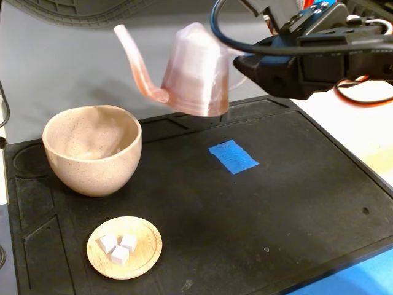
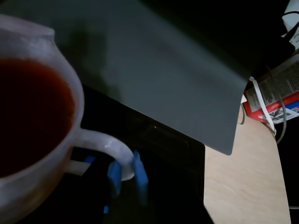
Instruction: Pick up a kettle and pour liquid into a cup.
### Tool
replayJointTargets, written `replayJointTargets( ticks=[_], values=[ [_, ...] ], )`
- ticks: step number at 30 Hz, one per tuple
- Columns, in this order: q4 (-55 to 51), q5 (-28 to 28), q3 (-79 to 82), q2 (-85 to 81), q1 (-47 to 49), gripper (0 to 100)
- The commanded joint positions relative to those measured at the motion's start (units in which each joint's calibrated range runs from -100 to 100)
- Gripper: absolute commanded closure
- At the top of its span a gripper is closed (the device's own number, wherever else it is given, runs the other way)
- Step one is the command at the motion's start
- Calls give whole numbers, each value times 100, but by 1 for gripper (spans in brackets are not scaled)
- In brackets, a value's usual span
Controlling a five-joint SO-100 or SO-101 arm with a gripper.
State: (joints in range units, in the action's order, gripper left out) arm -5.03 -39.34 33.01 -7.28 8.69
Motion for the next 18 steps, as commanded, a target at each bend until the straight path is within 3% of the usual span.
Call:
replayJointTargets(
  ticks=[1, 7, 18],
  values=[
    [-3, 16, -388, -364, 17, 99],
    [-3, 352, -388, -347, 2, 99],
    [67, 384, -569, -6, 17, 99]
  ],
)
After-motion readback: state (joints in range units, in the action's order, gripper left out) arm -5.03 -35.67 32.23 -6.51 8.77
